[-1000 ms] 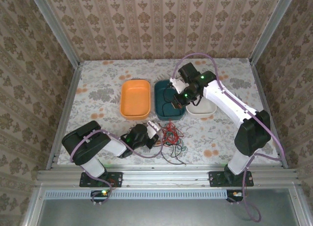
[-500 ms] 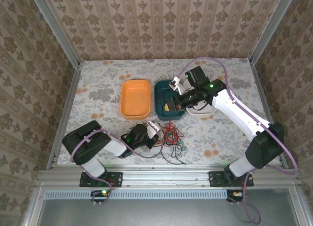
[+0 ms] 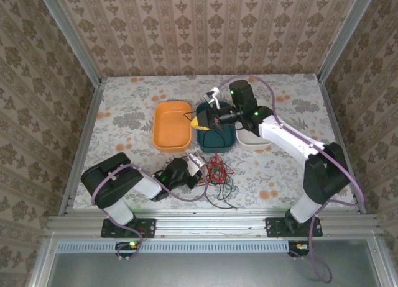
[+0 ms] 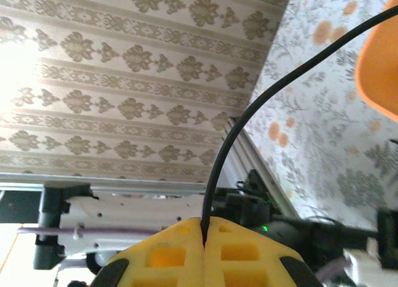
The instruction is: Untangle the cables
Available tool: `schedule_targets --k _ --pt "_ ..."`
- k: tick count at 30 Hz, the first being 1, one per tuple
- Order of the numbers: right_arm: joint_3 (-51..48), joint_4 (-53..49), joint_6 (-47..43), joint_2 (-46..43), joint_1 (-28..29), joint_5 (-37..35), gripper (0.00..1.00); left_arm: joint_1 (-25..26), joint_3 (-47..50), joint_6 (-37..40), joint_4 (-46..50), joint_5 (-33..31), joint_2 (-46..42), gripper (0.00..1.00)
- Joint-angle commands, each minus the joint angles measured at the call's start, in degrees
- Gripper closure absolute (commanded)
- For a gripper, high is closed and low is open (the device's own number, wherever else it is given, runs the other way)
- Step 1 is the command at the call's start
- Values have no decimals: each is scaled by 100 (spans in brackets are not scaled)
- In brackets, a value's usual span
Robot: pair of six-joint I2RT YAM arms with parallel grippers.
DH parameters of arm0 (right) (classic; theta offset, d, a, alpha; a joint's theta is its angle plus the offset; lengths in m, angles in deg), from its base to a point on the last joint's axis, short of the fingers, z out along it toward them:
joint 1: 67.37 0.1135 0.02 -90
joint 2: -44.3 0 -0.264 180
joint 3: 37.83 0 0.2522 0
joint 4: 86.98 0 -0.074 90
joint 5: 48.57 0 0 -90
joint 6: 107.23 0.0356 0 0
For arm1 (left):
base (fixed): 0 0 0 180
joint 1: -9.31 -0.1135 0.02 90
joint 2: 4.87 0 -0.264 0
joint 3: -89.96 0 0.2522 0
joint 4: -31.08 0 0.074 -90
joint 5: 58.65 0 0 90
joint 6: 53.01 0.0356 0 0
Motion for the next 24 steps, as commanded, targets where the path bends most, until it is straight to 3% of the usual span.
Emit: schedule_targets --k 1,5,7,9,12,14,17,24 --pt "353 1535 1170 416 139 349 95 70 72 97 286 -70 185 100" --pt "583 2780 2118 992 220 253 95 99 66 94 319 -140 169 100" --pt "680 2830 2257 1135 217 186 94 118 58 96 352 -208 159 100" --pt "909 1706 1462 1140 199 134 94 139 72 80 366 -328 127 100" --pt "1725 -1928 -1291 954 203 -720 94 150 138 73 425 -407 -142 100" --pt "2077 -3440 -2374 866 196 -1423 94 150 145 80 636 -490 -588 100" --pt "2089 -4230 -3005 632 72 -2095 94 121 141 40 1024 -582 -1441 100" --pt "1699 -4639 -3471 456 -226 -2110 94 -139 -345 -543 2447 -1151 -3333 100"
